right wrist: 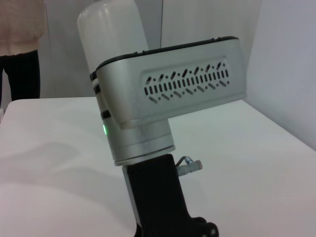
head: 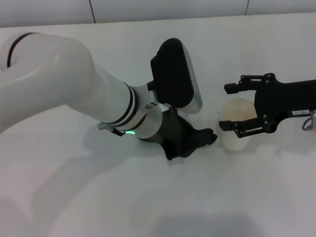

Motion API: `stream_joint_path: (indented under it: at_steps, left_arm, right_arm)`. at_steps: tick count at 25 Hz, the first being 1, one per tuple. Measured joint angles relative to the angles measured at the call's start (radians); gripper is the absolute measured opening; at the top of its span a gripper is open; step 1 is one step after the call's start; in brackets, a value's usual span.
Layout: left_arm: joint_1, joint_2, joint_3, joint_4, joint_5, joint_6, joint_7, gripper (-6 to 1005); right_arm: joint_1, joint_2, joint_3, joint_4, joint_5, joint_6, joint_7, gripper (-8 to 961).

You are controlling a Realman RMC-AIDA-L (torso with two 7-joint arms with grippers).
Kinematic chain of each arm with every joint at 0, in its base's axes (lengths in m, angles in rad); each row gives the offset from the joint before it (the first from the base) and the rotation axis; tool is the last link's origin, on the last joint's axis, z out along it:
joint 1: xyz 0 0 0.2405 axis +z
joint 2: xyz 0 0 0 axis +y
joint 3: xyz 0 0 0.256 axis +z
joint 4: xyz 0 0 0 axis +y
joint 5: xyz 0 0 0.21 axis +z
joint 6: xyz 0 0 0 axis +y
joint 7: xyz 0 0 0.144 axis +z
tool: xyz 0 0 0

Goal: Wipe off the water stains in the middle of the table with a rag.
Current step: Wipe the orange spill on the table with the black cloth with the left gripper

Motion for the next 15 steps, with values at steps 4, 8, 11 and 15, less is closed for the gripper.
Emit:
stream_joint_path:
  at_steps: [4, 8, 11, 15]
  left_arm:
    - [-0.001, 0.000, 0.000, 0.003, 0.016, 0.036, 0.003, 82]
    - [-0.001, 0.000, -0.001, 0.007, 0.051, 0.071, 0.000, 82]
    - [-0.002, 0.000, -0.006, 0.010, 0.068, 0.092, -0.005, 82]
    - [-0.001, 0.001, -0.042, 0.010, 0.113, 0.127, -0.044, 82]
  right_arm:
    - [0.002, 0.000, 0.001, 0.000, 0.000, 0.000, 0.000, 857]
    - [0.004, 0.000, 0.011, 0.001, 0.000, 0.001, 0.002, 857]
    - [0.005, 0.000, 0.012, 0.001, -0.002, 0.002, 0.004, 857]
    - [0.006, 0.000, 0.012, 0.001, -0.004, 0.002, 0.007, 857]
